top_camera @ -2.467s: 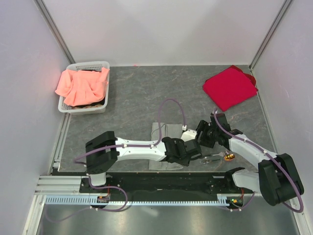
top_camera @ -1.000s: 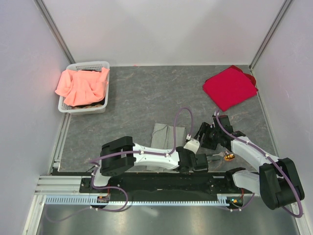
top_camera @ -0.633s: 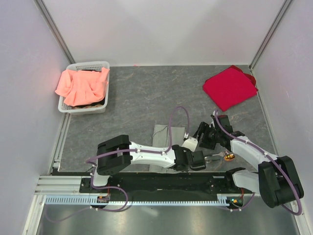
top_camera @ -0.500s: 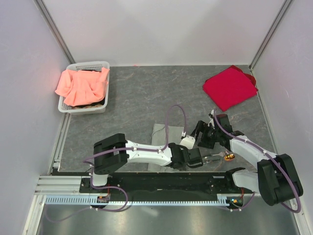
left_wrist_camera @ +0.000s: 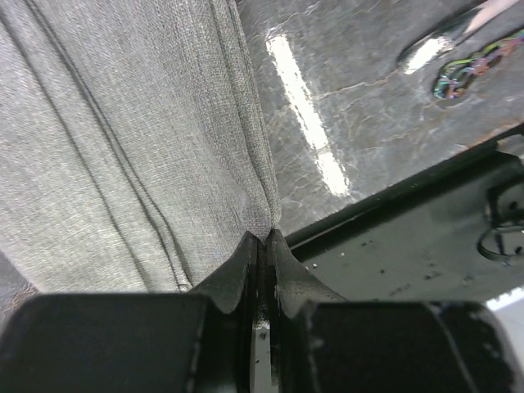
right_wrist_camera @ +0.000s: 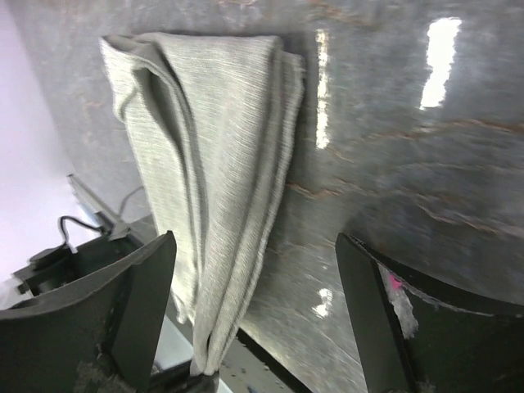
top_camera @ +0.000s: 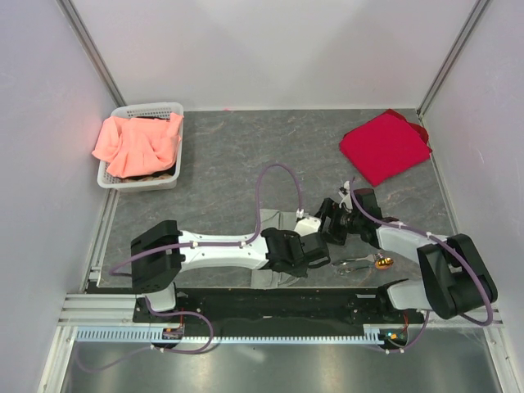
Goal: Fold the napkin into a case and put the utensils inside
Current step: Pick up the 2/3-rectangle-folded napkin at the center of the board.
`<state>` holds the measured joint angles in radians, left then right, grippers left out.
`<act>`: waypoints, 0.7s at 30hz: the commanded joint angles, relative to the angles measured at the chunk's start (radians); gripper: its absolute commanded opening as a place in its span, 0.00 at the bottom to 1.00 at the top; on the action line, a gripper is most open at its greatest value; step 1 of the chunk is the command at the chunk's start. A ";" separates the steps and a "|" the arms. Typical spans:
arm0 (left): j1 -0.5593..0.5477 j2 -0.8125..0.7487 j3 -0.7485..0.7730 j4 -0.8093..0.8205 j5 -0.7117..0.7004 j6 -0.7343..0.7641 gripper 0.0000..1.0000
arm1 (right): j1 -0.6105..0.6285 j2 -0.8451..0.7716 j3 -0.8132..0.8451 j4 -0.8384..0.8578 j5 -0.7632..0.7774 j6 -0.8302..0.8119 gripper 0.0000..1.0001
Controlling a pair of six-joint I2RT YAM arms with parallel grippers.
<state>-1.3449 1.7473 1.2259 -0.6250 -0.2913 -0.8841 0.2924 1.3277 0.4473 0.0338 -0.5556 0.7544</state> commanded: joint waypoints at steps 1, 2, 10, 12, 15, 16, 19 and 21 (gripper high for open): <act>0.006 -0.052 -0.003 0.027 0.012 0.033 0.02 | 0.019 0.067 -0.039 0.133 -0.010 0.071 0.86; 0.009 -0.057 -0.005 0.028 0.014 0.034 0.02 | 0.019 0.074 -0.042 0.147 -0.004 0.079 0.84; 0.012 -0.065 -0.034 0.062 0.037 0.030 0.02 | 0.021 0.151 -0.051 0.307 -0.013 0.135 0.64; 0.016 -0.063 -0.037 0.074 0.044 0.028 0.02 | 0.021 0.182 -0.051 0.342 -0.030 0.151 0.60; 0.020 -0.062 -0.043 0.093 0.047 0.027 0.02 | 0.019 0.208 -0.058 0.396 -0.036 0.172 0.55; 0.023 -0.065 -0.045 0.099 0.049 0.028 0.02 | 0.021 0.212 -0.061 0.408 -0.040 0.177 0.52; 0.027 -0.075 -0.045 0.103 0.047 0.031 0.02 | 0.019 0.226 -0.061 0.443 -0.041 0.186 0.43; 0.030 -0.083 -0.048 0.111 0.049 0.033 0.02 | 0.021 0.234 -0.050 0.436 -0.030 0.168 0.26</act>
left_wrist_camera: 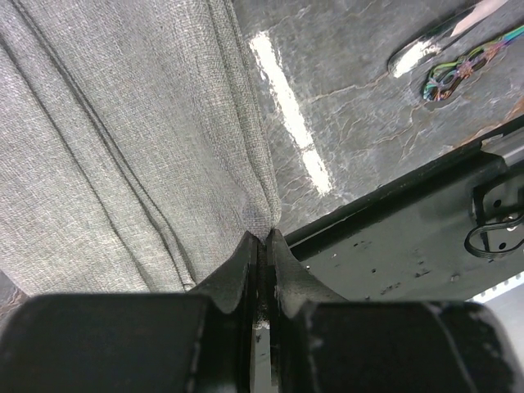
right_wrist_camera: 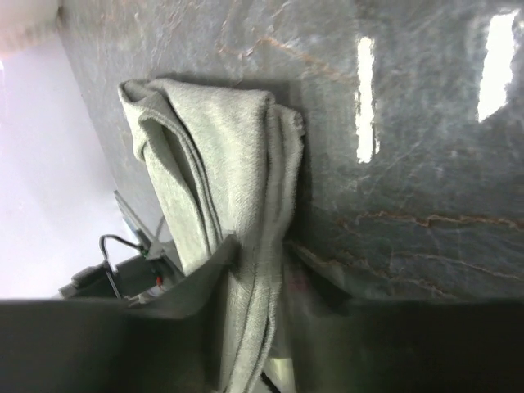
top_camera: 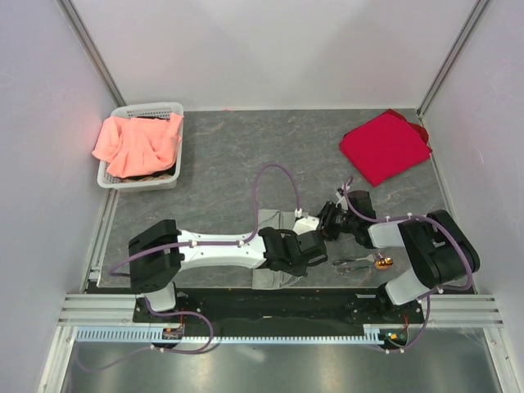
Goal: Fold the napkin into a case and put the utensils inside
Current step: Pick up the 2/3-rectangle-folded napkin at the center of the board.
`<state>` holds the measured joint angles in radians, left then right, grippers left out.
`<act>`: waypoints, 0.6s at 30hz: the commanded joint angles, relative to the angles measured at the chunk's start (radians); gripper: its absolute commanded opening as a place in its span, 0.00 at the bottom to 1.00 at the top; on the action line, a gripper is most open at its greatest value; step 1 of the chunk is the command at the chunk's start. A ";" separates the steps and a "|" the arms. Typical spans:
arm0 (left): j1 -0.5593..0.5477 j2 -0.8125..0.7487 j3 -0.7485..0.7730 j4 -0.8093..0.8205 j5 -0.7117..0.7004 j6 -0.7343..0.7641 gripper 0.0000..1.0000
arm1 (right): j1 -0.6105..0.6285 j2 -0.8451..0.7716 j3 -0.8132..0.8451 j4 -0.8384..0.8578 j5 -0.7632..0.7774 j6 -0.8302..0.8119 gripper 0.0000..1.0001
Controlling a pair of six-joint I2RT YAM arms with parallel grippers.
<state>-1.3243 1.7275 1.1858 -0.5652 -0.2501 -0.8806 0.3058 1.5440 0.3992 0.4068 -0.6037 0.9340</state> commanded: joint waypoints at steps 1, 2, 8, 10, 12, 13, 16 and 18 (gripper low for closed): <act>0.011 -0.065 -0.009 0.057 0.011 0.029 0.02 | 0.006 0.018 0.003 0.063 0.021 -0.017 0.19; 0.013 -0.065 -0.012 0.073 0.018 0.032 0.02 | 0.007 0.024 0.013 0.063 0.022 -0.024 0.12; 0.106 -0.148 -0.093 0.149 0.150 0.051 0.32 | 0.009 0.050 0.043 0.082 -0.005 -0.017 0.00; 0.176 -0.213 -0.162 0.226 0.201 0.074 0.38 | 0.009 0.057 0.059 0.069 -0.019 -0.023 0.00; 0.224 -0.305 -0.221 0.273 0.207 0.089 0.38 | 0.010 0.053 0.072 0.038 -0.011 -0.040 0.00; 0.272 -0.325 -0.235 0.280 0.204 0.091 0.35 | 0.010 0.042 0.088 -0.003 0.004 -0.059 0.00; 0.370 -0.345 -0.275 0.303 0.210 0.092 0.21 | 0.019 0.010 0.125 -0.093 0.033 -0.096 0.00; 0.404 -0.316 -0.285 0.327 0.232 0.109 0.14 | 0.026 -0.008 0.138 -0.129 0.068 -0.118 0.00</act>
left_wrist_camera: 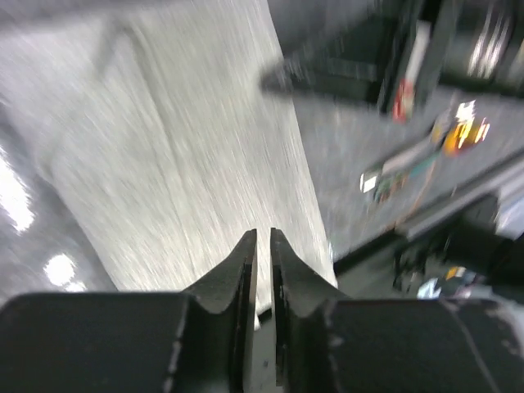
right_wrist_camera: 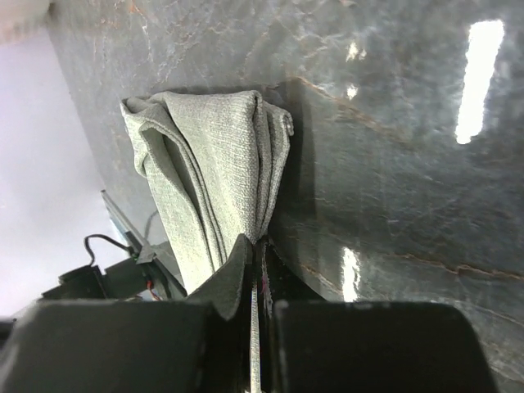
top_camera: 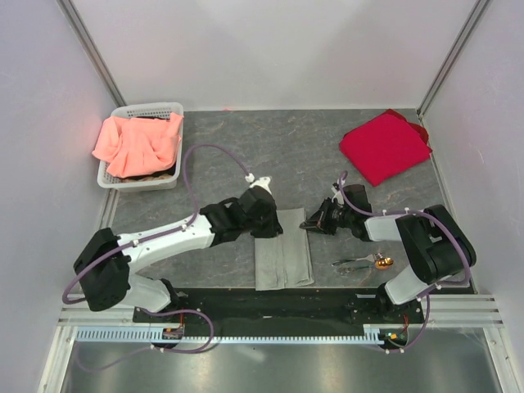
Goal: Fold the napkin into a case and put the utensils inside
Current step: Pick up the 2/3-rectangle-folded napkin at the center of the board, then fold the 2/3-rectangle-folded napkin at the center of the board.
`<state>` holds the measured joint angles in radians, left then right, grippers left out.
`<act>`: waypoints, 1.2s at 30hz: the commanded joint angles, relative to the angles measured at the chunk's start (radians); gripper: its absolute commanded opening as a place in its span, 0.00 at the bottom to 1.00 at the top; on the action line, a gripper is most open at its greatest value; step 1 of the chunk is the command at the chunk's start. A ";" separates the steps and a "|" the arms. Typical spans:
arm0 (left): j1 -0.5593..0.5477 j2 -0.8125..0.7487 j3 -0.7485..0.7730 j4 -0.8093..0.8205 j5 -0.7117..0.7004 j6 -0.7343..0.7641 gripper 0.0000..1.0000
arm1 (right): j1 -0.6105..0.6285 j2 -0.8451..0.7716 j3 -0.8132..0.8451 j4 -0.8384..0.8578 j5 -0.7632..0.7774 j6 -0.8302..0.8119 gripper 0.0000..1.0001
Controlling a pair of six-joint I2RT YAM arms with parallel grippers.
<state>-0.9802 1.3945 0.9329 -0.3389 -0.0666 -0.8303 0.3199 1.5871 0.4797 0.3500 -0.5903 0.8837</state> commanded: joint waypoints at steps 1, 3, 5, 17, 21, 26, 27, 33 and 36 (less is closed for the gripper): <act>0.078 0.030 -0.028 0.107 0.042 0.063 0.12 | 0.015 -0.065 0.068 -0.095 0.063 -0.072 0.00; 0.086 0.066 -0.019 0.115 0.005 0.082 0.10 | 0.021 -0.072 0.082 -0.117 0.075 -0.086 0.00; 0.106 0.125 -0.016 0.133 -0.012 0.086 0.10 | 0.028 -0.070 0.099 -0.141 0.081 -0.089 0.00; 0.144 0.388 0.032 0.264 0.001 0.114 0.08 | 0.073 -0.081 0.177 -0.227 0.121 -0.077 0.00; 0.144 0.423 0.030 0.296 0.034 0.105 0.08 | 0.123 -0.088 0.201 -0.211 0.141 -0.006 0.00; 0.143 0.405 0.001 0.325 0.051 0.080 0.08 | 0.198 -0.105 0.157 -0.091 0.220 0.197 0.00; 0.143 0.397 0.000 0.325 0.054 0.080 0.08 | 0.205 -0.110 0.137 -0.059 0.236 0.221 0.00; 0.143 0.336 -0.006 0.304 0.085 0.083 0.08 | 0.205 -0.130 0.108 -0.042 0.317 0.300 0.00; 0.144 0.272 -0.009 0.264 0.086 0.074 0.09 | 0.206 -0.139 0.111 -0.068 0.349 0.313 0.00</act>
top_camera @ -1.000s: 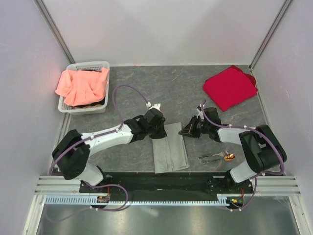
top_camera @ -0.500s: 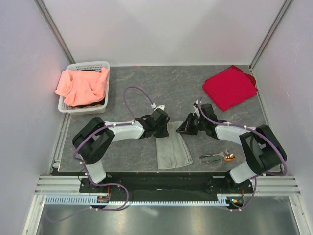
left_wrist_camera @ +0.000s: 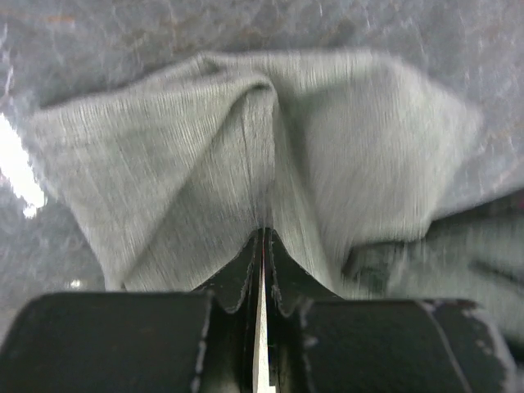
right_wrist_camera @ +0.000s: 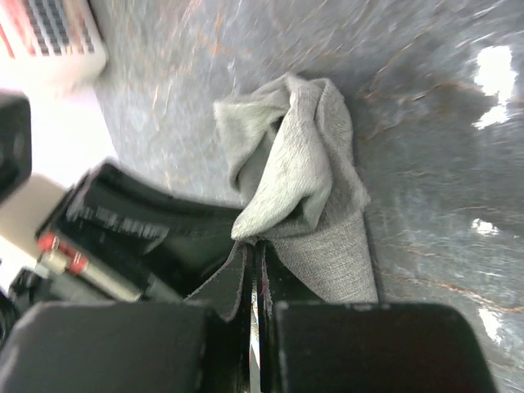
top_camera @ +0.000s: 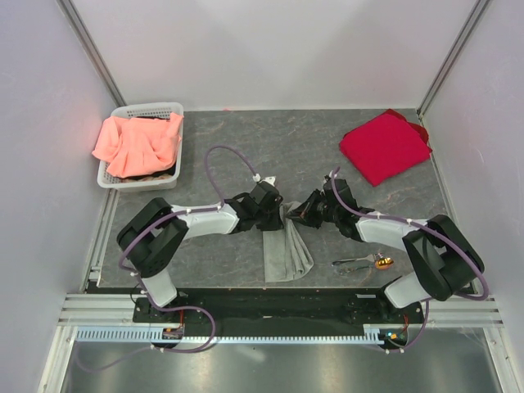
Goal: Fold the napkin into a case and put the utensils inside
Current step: Fold the 2/3-rectangle-folded napkin at the center of the board.
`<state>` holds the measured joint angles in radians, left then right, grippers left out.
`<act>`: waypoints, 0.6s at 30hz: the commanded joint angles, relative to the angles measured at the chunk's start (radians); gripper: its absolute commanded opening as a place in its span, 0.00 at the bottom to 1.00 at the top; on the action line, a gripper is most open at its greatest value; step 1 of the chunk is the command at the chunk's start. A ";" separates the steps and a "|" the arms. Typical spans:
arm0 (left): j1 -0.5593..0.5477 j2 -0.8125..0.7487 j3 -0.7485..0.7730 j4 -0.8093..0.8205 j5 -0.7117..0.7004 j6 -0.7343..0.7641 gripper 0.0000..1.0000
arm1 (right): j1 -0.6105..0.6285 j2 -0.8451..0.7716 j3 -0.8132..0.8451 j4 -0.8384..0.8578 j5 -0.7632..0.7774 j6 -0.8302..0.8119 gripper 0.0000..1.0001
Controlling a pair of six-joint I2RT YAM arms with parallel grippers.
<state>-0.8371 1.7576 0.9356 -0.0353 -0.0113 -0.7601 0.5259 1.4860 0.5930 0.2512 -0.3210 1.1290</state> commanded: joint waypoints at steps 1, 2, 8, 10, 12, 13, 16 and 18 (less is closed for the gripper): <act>0.001 -0.108 -0.008 -0.052 0.031 -0.002 0.09 | 0.000 -0.036 -0.001 0.031 0.082 0.069 0.00; 0.001 -0.131 -0.001 -0.081 0.031 -0.005 0.10 | -0.001 -0.035 0.002 0.031 0.082 0.072 0.00; 0.004 -0.225 -0.030 -0.140 0.016 -0.010 0.10 | 0.002 -0.033 0.010 0.020 0.086 0.069 0.00; 0.006 -0.242 -0.056 -0.150 0.014 -0.007 0.09 | 0.002 -0.036 0.011 0.013 0.086 0.068 0.00; 0.007 -0.250 -0.078 -0.152 -0.019 -0.005 0.09 | 0.003 -0.036 0.016 0.010 0.086 0.067 0.00; 0.009 -0.250 -0.095 -0.152 -0.019 -0.002 0.09 | 0.005 -0.036 0.016 0.007 0.086 0.066 0.00; 0.012 -0.239 -0.116 -0.153 -0.027 0.011 0.08 | 0.009 -0.030 0.022 0.007 0.085 0.068 0.00; 0.010 -0.219 -0.112 -0.156 -0.033 0.021 0.08 | 0.016 -0.024 0.027 0.007 0.092 0.069 0.00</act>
<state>-0.8326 1.5242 0.8326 -0.1734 -0.0090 -0.7605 0.5285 1.4780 0.5903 0.2489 -0.2520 1.1831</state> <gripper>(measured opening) 0.083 0.011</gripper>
